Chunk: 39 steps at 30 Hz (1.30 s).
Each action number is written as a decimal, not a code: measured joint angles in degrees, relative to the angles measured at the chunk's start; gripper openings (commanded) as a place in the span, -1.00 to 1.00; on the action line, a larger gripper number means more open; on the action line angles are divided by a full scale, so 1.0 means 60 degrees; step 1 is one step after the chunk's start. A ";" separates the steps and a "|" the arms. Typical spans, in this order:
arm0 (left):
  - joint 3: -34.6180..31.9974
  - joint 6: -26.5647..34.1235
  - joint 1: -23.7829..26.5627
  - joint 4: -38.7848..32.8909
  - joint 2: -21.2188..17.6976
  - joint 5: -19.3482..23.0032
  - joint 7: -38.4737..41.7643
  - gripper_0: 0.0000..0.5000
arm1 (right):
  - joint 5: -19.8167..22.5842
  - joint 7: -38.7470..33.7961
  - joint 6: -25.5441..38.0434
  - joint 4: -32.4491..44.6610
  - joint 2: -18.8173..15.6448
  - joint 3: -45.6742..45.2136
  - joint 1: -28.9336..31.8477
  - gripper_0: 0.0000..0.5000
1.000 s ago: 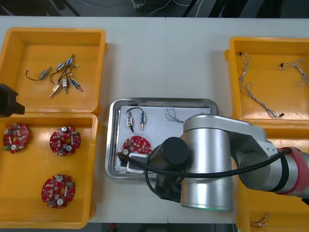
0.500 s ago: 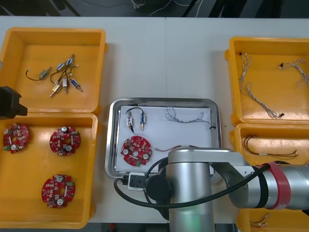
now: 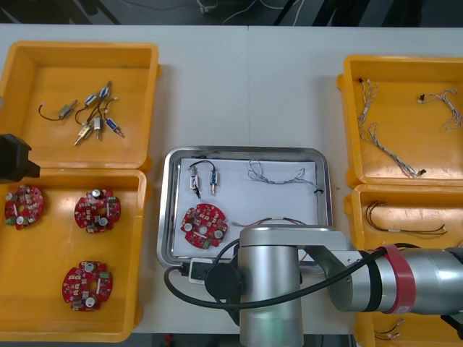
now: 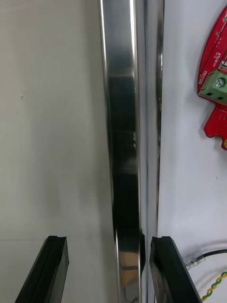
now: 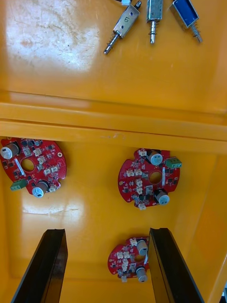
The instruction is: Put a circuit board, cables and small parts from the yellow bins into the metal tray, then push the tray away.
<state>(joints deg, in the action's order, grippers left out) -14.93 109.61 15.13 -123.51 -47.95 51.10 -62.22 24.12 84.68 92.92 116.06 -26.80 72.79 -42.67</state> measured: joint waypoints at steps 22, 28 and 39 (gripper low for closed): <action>0.0000 0.0000 -0.0001 -0.0001 0.0000 0.0000 0.0000 1.00 | -0.0845 0.0000 -0.0002 -0.0047 0.0073 0.0349 -0.0007 -1.00; 0.0000 0.0000 -0.0001 -0.0001 0.0000 0.0000 0.0000 1.00 | -0.0923 0.0000 -0.0003 -0.0016 0.0072 0.0352 -0.0010 -1.00; 0.0000 0.0000 -0.0001 -0.0001 0.0000 0.0000 0.0000 1.00 | -0.0985 0.0000 -0.0002 0.0088 0.0035 0.0364 -0.0117 -1.00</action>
<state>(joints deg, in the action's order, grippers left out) -14.93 109.61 15.12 -123.51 -47.95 51.10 -62.22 18.21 84.68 92.91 116.59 -26.59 74.97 -43.37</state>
